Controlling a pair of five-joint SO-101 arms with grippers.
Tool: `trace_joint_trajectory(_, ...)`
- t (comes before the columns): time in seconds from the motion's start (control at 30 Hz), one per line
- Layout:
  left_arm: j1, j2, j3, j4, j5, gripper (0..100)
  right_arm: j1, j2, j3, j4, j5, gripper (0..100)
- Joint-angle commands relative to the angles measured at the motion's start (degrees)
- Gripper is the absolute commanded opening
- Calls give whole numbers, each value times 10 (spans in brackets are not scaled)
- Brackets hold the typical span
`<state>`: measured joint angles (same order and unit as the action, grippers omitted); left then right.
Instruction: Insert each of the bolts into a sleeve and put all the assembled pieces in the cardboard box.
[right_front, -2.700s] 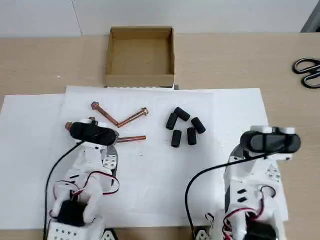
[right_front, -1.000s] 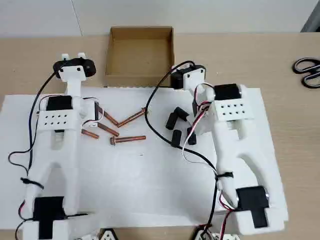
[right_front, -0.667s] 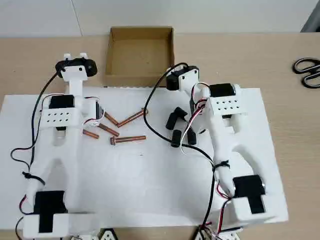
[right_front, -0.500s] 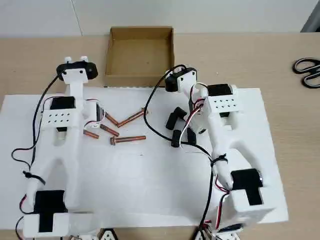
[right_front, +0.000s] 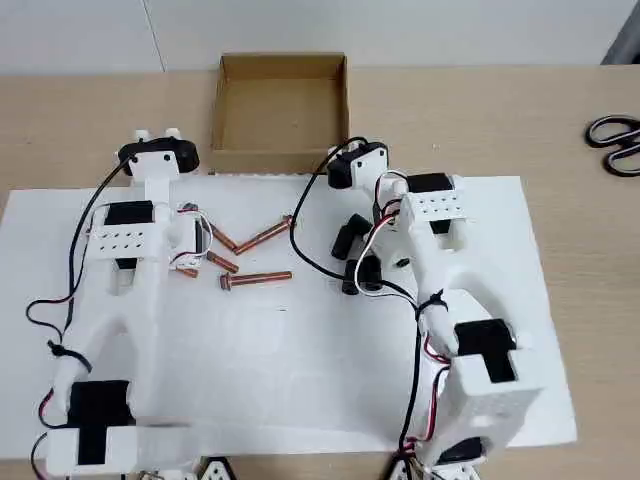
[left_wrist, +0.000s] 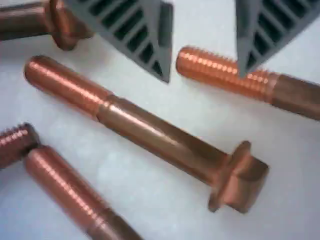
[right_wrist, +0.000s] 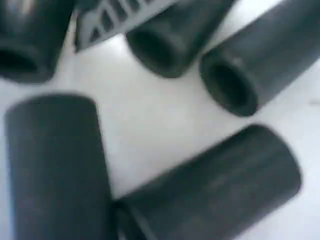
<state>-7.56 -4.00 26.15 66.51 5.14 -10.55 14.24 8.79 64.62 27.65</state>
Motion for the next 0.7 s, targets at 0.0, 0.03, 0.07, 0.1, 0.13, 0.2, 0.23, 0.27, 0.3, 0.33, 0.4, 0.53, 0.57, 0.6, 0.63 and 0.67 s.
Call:
trace_joint_trajectory(0.0,-4,-10,-3,-11,3,86,-2,9,-25,-13,4,198)
trace_joint_trajectory(0.03,-4,-10,-3,-11,3,86,-3,14,-25,-15,4,197)
trace_joint_trajectory(0.07,-4,-10,-3,-11,3,86,-3,18,-25,-17,4,197)
trace_joint_trajectory(0.1,-4,-10,-3,-11,3,86,-3,22,-25,-19,4,197)
trace_joint_trajectory(0.13,-4,-10,-3,-11,3,86,-3,25,-25,-20,4,197)
trace_joint_trajectory(0.2,-4,-10,-3,-11,3,86,-3,31,-25,-20,4,189)
trace_joint_trajectory(0.23,-4,-10,-3,-11,3,86,-3,34,-25,-20,4,173)
trace_joint_trajectory(0.27,-4,-10,-3,-11,3,86,-3,36,-25,-20,3,149)
trace_joint_trajectory(0.3,-4,-10,-3,-11,3,86,-3,37,-25,-20,2,125)
trace_joint_trajectory(0.33,-4,-8,-3,-15,3,86,-3,39,-25,-20,1,102)
trace_joint_trajectory(0.4,-4,-9,7,-24,4,86,-2,43,-25,-20,0,70)
trace_joint_trajectory(0.53,-4,-9,37,-55,4,86,-2,49,-25,-19,-1,39)
trace_joint_trajectory(0.57,-4,-9,44,-59,4,86,-2,49,-25,-18,-1,32)
trace_joint_trajectory(0.6,-4,-9,49,-60,4,86,-2,47,-25,-16,-1,20)
trace_joint_trajectory(0.63,-4,-10,51,-59,4,86,-2,45,-25,-15,-1,9)
trace_joint_trajectory(0.67,-4,-10,52,-57,4,86,-2,45,-26,-15,-1,4)
